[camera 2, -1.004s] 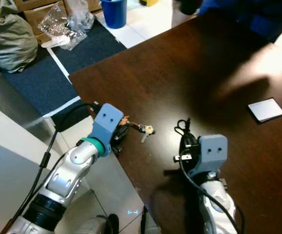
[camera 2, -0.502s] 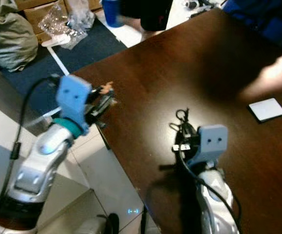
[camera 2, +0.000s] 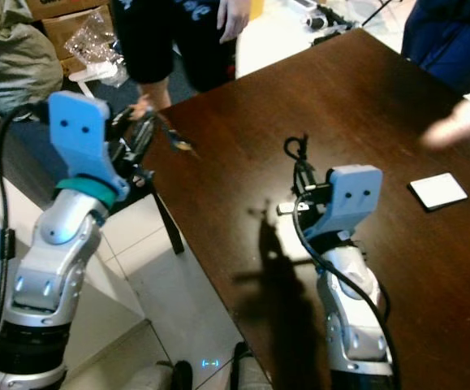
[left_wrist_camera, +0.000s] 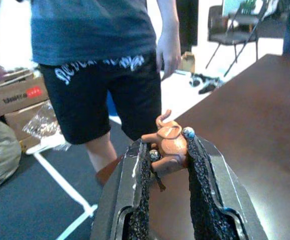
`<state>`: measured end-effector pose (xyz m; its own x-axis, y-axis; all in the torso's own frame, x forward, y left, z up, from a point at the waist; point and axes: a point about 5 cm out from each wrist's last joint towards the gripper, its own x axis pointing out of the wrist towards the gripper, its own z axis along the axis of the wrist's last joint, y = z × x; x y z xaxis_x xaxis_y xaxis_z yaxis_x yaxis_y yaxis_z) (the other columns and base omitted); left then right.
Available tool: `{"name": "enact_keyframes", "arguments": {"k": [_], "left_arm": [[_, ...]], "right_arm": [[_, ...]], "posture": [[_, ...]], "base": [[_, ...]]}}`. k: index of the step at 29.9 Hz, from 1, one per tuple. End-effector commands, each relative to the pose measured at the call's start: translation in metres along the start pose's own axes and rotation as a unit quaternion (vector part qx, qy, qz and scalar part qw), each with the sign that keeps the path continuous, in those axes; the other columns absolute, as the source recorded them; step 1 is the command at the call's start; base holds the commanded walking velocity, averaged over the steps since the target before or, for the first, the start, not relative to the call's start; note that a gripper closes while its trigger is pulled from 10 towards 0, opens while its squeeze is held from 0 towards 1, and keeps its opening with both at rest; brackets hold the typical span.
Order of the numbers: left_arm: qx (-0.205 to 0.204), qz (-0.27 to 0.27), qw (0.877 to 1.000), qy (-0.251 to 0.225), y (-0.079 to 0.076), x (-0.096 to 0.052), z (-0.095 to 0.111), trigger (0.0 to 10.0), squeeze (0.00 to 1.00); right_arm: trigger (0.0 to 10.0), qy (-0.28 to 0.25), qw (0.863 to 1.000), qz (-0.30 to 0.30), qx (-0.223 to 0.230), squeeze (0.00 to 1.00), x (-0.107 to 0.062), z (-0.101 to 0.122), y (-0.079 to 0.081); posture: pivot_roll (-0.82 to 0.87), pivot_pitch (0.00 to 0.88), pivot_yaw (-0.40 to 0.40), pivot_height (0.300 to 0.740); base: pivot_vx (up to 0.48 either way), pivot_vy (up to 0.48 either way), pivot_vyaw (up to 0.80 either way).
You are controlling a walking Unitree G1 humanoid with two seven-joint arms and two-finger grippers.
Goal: Hang keys on a hook
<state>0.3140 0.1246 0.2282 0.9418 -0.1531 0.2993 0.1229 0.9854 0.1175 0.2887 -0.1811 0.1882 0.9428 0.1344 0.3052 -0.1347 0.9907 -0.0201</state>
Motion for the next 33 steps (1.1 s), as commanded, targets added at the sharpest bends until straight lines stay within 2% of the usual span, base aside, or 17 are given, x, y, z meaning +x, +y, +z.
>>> {"name": "enact_keyframes", "arguments": {"k": [1, 6, 33], "left_arm": [[0.003, 0.0, 1.0, 0.009, 0.002, -0.002, -0.007, 10.0, 0.0], [0.015, 0.01, 0.999, 0.026, 0.009, -0.003, -0.016, 10.0, 0.0], [0.021, -0.001, 0.999, 0.029, 0.008, -0.006, -0.021, 10.0, 0.0]], "right_arm": [[10.0, 0.01, 1.0, 0.006, 0.011, 0.0, -0.001, -0.005, 0.003], [10.0, 0.01, 1.0, 0.015, 0.02, 0.0, 0.003, -0.006, 0.01], [10.0, 0.024, 1.0, 0.005, 0.013, 0.0, 0.001, -0.015, 0.004]], "posture": [[-0.04, 0.087, 0.078, 0.74], [-0.04, 0.07, 0.084, 0.74], [-0.04, 0.051, 0.094, 0.74]], "base": [[0.0, 0.0, 0.0], [-0.272, 0.0, 0.0], [-0.366, 0.0, 0.0]]}}
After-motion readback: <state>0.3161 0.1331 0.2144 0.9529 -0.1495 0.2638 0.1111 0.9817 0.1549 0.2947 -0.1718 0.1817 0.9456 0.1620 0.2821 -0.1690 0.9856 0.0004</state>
